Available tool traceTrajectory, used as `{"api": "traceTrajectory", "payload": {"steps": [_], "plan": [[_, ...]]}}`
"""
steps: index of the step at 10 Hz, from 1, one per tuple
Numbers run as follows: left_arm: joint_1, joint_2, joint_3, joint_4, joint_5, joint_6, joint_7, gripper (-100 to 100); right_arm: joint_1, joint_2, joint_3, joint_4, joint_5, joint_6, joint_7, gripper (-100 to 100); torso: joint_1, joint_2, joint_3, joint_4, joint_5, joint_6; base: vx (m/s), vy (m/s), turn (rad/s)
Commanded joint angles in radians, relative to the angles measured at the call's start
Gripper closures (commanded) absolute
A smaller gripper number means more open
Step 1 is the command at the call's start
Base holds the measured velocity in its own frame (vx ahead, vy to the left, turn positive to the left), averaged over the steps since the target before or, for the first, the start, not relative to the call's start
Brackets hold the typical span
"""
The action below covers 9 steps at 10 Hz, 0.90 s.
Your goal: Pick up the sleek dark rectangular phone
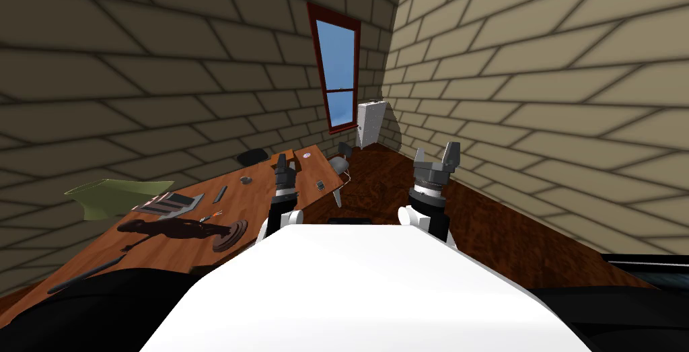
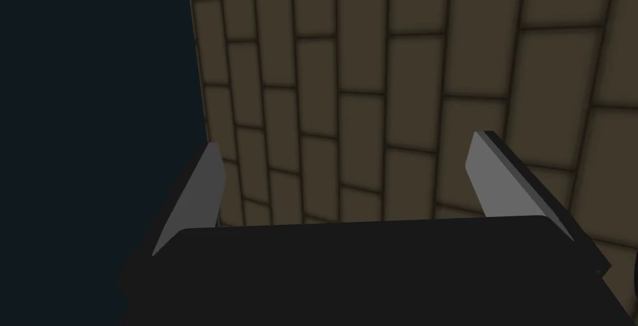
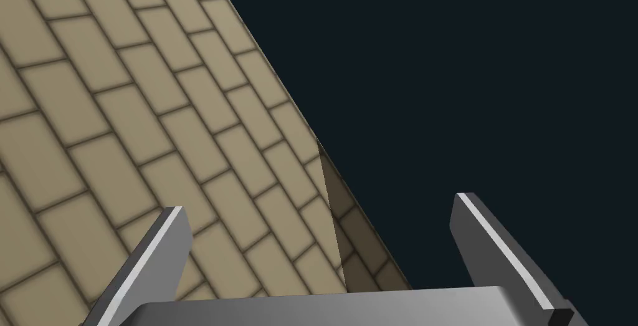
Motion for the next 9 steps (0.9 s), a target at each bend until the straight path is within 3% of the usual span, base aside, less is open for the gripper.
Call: {"api": "traceTrajectory", "payload": {"steps": [1, 5, 9], "plan": [[-0.010, 0.039, 0.001, 0.006, 0.004, 0.014, -0.003, -100, 0.000, 0.000, 0.000, 0.000, 0.000, 0.000, 0.000, 0, 0.000, 0.000, 0.000, 0.000, 0.000, 0.000, -0.007, -0.021, -0.001], [-0.070, 0.143, 0.006, 0.039, 0.027, 0.098, -0.024, -100, 0.000, 0.000, 0.000, 0.000, 0.000, 0.000, 0.000, 0, -0.006, 0.002, 0.001, 0.000, -0.001, 0.000, -0.027, -0.084, 0.001], [-0.167, 0.224, 0.011, 0.102, 0.066, 0.225, -0.060, -100, 0.000, 0.000, 0.000, 0.000, 0.000, 0.000, 0.000, 0, -0.011, 0.003, 0.002, 0.001, -0.002, 0.000, -0.048, -0.156, -0.005]]}}
